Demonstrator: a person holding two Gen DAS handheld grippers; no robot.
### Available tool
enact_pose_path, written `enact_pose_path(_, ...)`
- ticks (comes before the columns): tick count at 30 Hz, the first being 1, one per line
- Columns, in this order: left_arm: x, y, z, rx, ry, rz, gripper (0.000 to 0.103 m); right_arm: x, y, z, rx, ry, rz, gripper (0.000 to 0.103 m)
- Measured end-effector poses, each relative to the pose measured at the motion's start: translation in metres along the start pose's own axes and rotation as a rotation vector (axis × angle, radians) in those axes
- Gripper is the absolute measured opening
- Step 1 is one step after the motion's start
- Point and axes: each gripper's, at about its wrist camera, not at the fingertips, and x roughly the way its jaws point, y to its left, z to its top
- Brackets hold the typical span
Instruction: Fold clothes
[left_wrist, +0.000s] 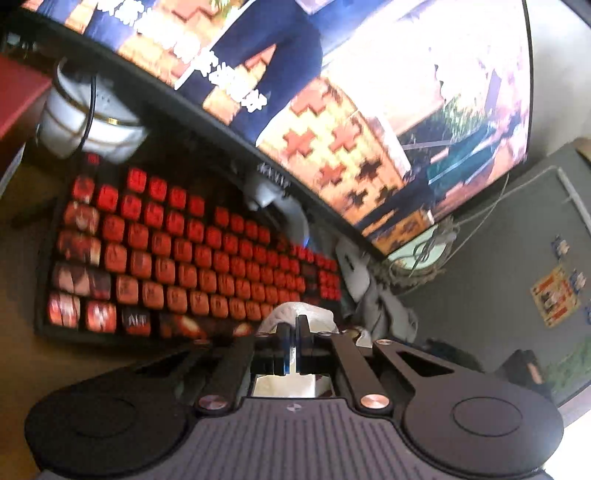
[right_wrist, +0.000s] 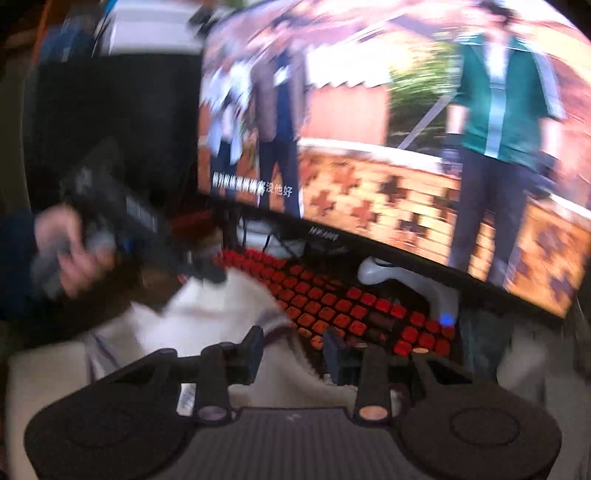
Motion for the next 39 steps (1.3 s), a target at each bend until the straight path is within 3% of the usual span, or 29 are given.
enact_pose_path(5, 0.002, 0.008, 0.013, -0.007, 0.039, -0.019, 0.002, 0.038, 0.000, 0.018, -0.038, 0.004, 0.081, 0.034)
enact_pose_path(8, 0.002, 0.022, 0.021, -0.123, 0.055, -0.080, 0.002, 0.061, 0.000, 0.029, -0.060, 0.006, 0.130, 0.033)
enact_pose_path(9, 0.003, 0.029, 0.023, -0.184, 0.063, -0.117, 0.002, 0.067, 0.003, 0.031, -0.101, 0.028, 0.143, 0.028)
enact_pose_path(10, 0.004, 0.036, 0.025, -0.245, 0.062, -0.148, 0.002, 0.073, 0.008, 0.031, -0.146, 0.045, 0.124, 0.010)
enact_pose_path(12, 0.007, 0.048, 0.026, -0.339, 0.057, -0.188, 0.002, 0.078, 0.009, 0.032, -0.171, 0.060, 0.107, 0.007)
enact_pose_path(14, 0.006, 0.051, 0.026, -0.347, 0.043, -0.181, 0.002, 0.079, 0.003, 0.035, -0.124, 0.053, 0.118, 0.007)
enact_pose_path(18, -0.001, 0.037, 0.023, -0.218, 0.026, -0.163, 0.013, 0.079, -0.010, 0.040, -0.029, 0.040, 0.139, 0.007)
enact_pose_path(20, -0.002, 0.022, 0.023, -0.103, 0.014, -0.128, 0.031, 0.079, -0.016, 0.042, 0.018, 0.034, 0.150, 0.007)
enact_pose_path(22, -0.002, 0.004, 0.023, 0.037, -0.005, -0.061, 0.031, 0.080, -0.022, 0.045, 0.065, 0.028, 0.161, 0.007)
enact_pose_path(25, 0.004, -0.009, 0.021, 0.167, -0.013, 0.020, 0.031, 0.080, -0.032, 0.048, 0.136, 0.018, 0.177, 0.007)
enact_pose_path(26, 0.008, -0.012, 0.021, 0.188, -0.007, 0.029, 0.028, 0.080, -0.035, 0.050, 0.160, 0.015, 0.182, 0.007)
enact_pose_path(27, 0.010, -0.013, 0.020, 0.198, -0.006, 0.037, 0.018, 0.079, -0.038, 0.048, 0.174, 0.018, 0.185, 0.007)
enact_pose_path(28, 0.012, -0.013, 0.021, 0.184, -0.006, 0.054, 0.003, 0.078, -0.041, 0.047, 0.188, 0.022, 0.189, 0.007)
enact_pose_path(30, 0.011, 0.001, 0.028, 0.055, -0.019, 0.033, 0.002, 0.075, -0.046, 0.044, 0.216, 0.030, 0.195, 0.011)
enact_pose_path(33, 0.001, 0.031, 0.040, -0.162, -0.062, -0.052, 0.002, 0.070, -0.055, 0.040, 0.258, 0.042, 0.205, 0.026)
enact_pose_path(39, 0.002, 0.044, 0.046, -0.218, -0.058, -0.075, 0.002, 0.070, -0.071, 0.028, 0.373, 0.097, 0.245, 0.031)
